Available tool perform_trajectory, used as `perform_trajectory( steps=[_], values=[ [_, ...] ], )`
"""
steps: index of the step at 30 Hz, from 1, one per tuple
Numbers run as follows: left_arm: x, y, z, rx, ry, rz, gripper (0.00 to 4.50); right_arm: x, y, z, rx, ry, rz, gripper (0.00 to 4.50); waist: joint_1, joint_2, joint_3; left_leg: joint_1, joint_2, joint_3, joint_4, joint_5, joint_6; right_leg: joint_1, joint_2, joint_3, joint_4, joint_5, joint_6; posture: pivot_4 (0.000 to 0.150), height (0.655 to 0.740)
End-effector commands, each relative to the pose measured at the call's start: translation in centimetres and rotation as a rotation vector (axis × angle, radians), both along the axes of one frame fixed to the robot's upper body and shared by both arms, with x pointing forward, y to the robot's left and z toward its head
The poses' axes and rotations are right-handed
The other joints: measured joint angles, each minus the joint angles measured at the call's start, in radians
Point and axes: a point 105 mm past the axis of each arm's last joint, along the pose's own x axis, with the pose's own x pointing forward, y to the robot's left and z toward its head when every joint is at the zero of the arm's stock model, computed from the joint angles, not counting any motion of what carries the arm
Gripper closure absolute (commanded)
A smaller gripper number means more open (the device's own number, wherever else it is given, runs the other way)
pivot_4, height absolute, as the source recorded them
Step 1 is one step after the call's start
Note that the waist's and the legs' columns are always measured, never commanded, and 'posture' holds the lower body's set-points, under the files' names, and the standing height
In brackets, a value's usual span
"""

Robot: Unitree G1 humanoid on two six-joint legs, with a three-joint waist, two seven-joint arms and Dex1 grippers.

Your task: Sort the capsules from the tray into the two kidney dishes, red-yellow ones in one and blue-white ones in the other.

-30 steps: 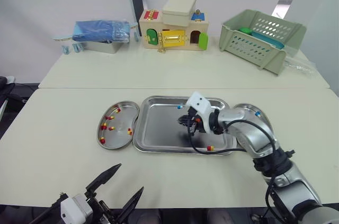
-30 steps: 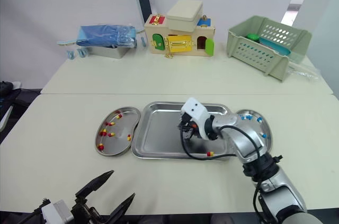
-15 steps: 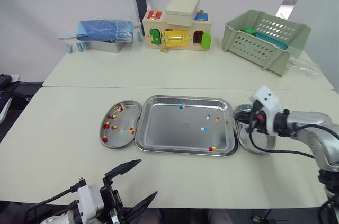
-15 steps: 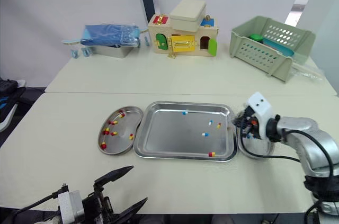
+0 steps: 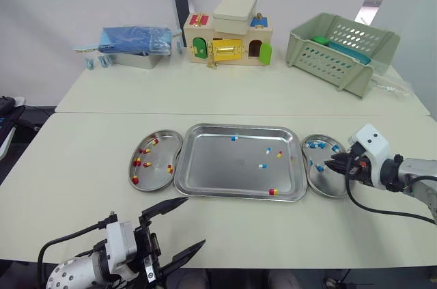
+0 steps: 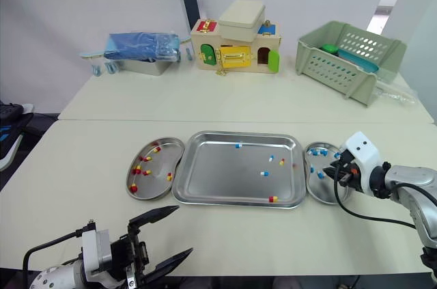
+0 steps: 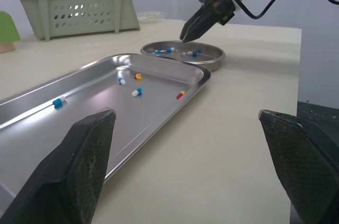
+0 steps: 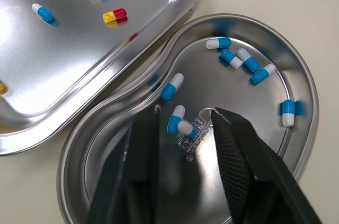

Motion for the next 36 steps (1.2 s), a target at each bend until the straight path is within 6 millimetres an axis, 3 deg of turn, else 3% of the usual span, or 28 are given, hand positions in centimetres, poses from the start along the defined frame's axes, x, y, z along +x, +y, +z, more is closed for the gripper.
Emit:
perform_trajectory(
  steps=[1, 7, 13, 17, 21, 27, 36],
  values=[
    [-0.2, -0.4, 0.8, -0.017, -0.026, -0.006, 0.0, 0.0, -0.5, 0.9, -0.02, -0.042, -0.001, 1.81, 0.001, 0.0, 0.0, 0.0, 0.0, 0.0, 0.0, 0.0, 0.0, 0.0, 0.0, 0.0, 0.0, 0.0, 0.0, 0.15, 0.74],
    [-0.3, -0.4, 0.7, -0.021, -0.02, 0.015, 0.0, 0.0, -0.5, 1.4, 0.02, -0.072, 0.03, 0.01, 0.001, 0.0, 0.0, 0.0, 0.0, 0.0, 0.0, 0.0, 0.0, 0.0, 0.0, 0.0, 0.0, 0.0, 0.0, 0.15, 0.74],
    [0.0, 0.1, 0.7, -0.03, -0.014, 0.088, 0.0, -0.7, -1.0, 2.2, 0.087, -0.146, 0.091, 0.01, 0.005, 0.0, 0.0, 0.0, 0.0, 0.0, 0.0, 0.0, 0.0, 0.001, 0.0, 0.0, -0.001, 0.0, 0.0, 0.15, 0.74],
    [0.6, 1.8, 0.9, -0.014, -0.022, 0.211, 0.0, -2.1, -3.2, 2.2, 0.105, -0.189, 0.118, 0.01, 0.007, 0.0, 0.0, 0.0, 0.0, 0.0, 0.0, 0.0, 0.0, 0.001, 0.0, 0.0, -0.001, 0.0, 0.0, 0.15, 0.74],
    [1.7, 5.5, 1.7, 0.004, -0.027, 0.429, 0.0, -3.0, -6.5, 2.3, 0.146, -0.226, 0.067, 0.01, 0.007, 0.0, 0.0, 0.003, 0.0, 0.0, 0.0, 0.0, 0.0, 0.004, 0.0, 0.0, -0.001, 0.0, 0.0, 0.15, 0.74],
    [0.4, 11.3, 1.9, 0.095, 0.003, 0.634, 0.0, -3.7, -10.4, 0.8, 0.128, -0.167, 0.007, 0.01, 0.001, 0.0, 0.0, 0.013, 0.0, 0.002, -0.002, 0.0, 0.0, 0.013, 0.0, 0.001, -0.003, 0.0, 0.0, 0.15, 0.74],
    [0.4, 17.2, 2.6, 0.15, 0.02, 0.807, 0.0, -3.7, -11.4, -0.5, 0.085, -0.133, 0.019, 0.01, 0.004, 0.0, 0.0, 0.013, 0.0, 0.001, -0.002, 0.0, 0.0, 0.013, 0.0, 0.0, -0.003, 0.0, 0.0, 0.15, 0.74]
  ],
)
